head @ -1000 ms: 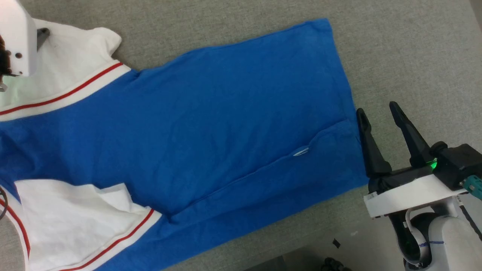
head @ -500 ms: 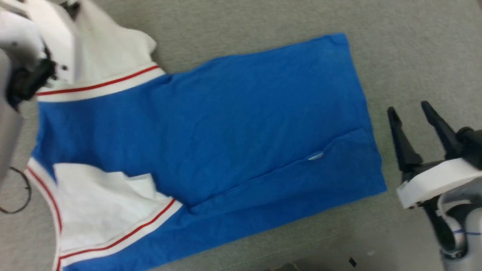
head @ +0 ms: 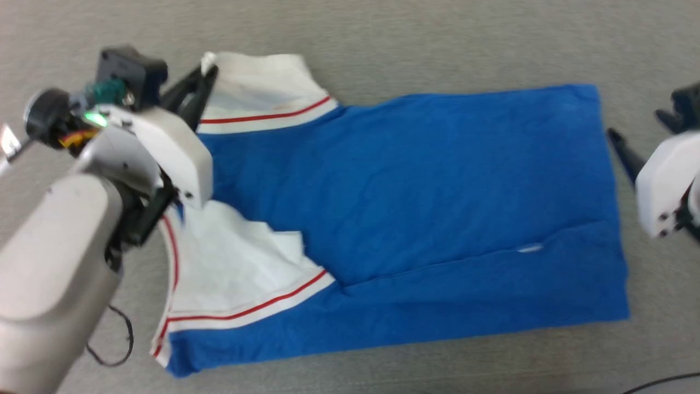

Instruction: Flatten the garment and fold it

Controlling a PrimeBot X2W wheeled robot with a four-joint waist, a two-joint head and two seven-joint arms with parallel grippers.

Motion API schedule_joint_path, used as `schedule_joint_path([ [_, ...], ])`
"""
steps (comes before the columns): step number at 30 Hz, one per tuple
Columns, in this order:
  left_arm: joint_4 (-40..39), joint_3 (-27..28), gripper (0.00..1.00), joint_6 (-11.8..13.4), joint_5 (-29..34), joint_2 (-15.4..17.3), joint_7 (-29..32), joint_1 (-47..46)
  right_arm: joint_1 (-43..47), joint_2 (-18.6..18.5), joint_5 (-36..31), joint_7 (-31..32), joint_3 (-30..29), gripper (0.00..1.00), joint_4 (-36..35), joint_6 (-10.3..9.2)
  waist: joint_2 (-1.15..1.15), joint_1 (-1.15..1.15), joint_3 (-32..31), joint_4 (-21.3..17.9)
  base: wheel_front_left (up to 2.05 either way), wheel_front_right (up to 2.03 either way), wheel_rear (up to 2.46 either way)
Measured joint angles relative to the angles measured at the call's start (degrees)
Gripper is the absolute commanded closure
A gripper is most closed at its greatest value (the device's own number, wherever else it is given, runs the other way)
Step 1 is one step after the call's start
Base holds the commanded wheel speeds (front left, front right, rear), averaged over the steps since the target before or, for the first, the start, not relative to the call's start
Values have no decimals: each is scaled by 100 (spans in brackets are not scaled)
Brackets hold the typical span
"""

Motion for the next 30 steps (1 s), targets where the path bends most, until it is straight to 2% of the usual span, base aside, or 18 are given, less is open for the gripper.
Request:
schedule_joint_path([
  [7,-601,-109,100,219,108,-60,-248,403,-943,-625,59,253,710,0,990,0,0,0,112,452,0,0,0],
  [12,-701,-314,100,225,222,-272,-357,481,-1349,-786,-9,247,1171,0,1728,0,0,1,257,690,0,0,0],
  [17,-628,-423,100,225,261,-393,-488,481,-1543,-1012,120,213,1699,0,2068,-10,0,0,334,871,0,0,0],
  [18,-600,-441,100,223,261,-421,-497,482,-1577,-1053,160,167,1767,80,2108,-12,0,0,338,895,0,0,0],
  [19,-566,-459,100,223,260,-447,-522,482,-1602,-1079,205,114,1815,100,2150,-15,0,0,339,915,0,0,0],
  [24,-401,-467,100,216,249,-502,-660,512,-1625,-972,372,-341,1939,100,2428,-8,0,1,246,916,0,0,0],
  [30,-263,-277,100,263,-23,-511,-987,873,-1507,-692,638,-1128,1475,100,2705,-5,0,1,-44,866,0,0,0],
])
